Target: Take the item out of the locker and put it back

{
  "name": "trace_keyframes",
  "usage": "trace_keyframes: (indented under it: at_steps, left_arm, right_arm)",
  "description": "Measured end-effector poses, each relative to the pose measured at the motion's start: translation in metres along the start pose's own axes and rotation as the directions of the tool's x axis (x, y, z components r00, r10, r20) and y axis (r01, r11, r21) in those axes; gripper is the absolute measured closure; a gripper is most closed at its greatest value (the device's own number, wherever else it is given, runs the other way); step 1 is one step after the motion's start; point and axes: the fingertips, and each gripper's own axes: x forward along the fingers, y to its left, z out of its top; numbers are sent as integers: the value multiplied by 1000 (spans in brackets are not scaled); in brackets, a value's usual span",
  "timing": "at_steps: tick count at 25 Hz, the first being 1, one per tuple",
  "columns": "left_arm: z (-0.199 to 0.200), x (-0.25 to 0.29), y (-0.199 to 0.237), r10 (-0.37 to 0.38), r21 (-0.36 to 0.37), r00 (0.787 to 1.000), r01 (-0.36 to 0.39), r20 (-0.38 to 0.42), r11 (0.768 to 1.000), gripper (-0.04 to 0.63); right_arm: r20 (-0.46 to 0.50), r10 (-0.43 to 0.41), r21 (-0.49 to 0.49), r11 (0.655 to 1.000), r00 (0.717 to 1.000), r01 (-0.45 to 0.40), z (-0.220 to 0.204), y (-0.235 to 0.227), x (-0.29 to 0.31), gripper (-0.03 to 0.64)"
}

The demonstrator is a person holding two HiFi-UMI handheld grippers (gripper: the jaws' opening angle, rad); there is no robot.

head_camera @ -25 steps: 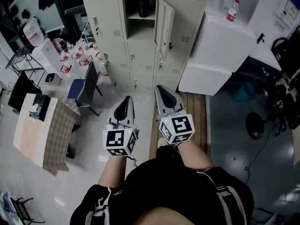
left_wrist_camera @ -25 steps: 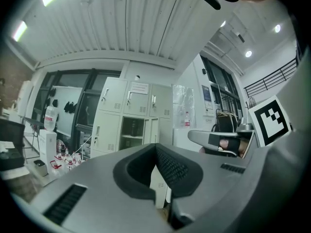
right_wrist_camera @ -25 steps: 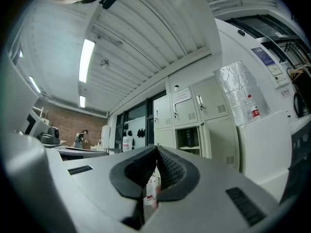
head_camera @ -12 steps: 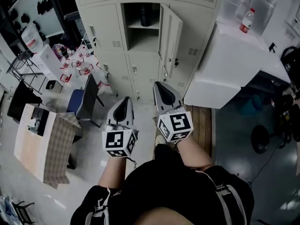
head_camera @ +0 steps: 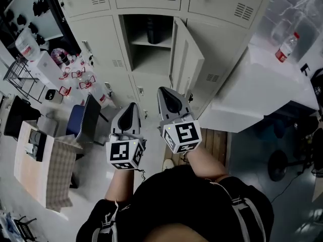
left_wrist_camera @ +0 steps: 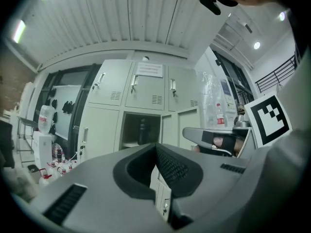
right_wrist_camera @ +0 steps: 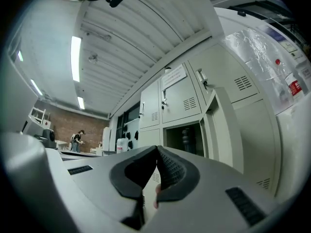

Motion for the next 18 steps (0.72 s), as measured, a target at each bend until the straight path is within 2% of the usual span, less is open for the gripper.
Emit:
trace_keyframes:
  at_steps: [6,12,18]
  left_arm:
    - [2,64,20,39,-5,999,-39,6,999,583]
    - [-6,91,40,62,-5,998,-62,-4,998,582]
    - [-9,118,55,26,10,999,-26,26,1000,583]
  right_arm:
    - [-10,23,2,1000,1000,-23,-11,-31,59,601]
    - [-18,7,27,1000,1000,-7,-22,-45,94,601]
    - [-16,-25,33,999,1000,26,-37,-54,111,601]
